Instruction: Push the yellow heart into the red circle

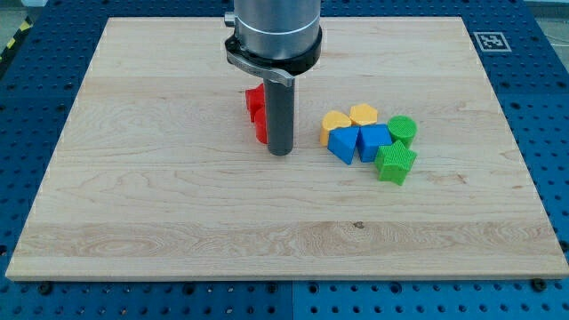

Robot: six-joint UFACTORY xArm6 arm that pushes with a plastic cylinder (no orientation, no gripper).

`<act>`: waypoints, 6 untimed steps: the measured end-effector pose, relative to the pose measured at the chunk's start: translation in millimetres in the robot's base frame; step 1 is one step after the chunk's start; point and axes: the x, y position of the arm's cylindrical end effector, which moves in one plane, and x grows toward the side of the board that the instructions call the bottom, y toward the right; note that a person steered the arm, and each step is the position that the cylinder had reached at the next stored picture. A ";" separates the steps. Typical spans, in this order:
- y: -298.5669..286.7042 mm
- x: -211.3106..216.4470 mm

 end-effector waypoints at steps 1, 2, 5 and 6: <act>0.0 0.3; 17.0 7.2; 43.3 9.9; 58.1 14.1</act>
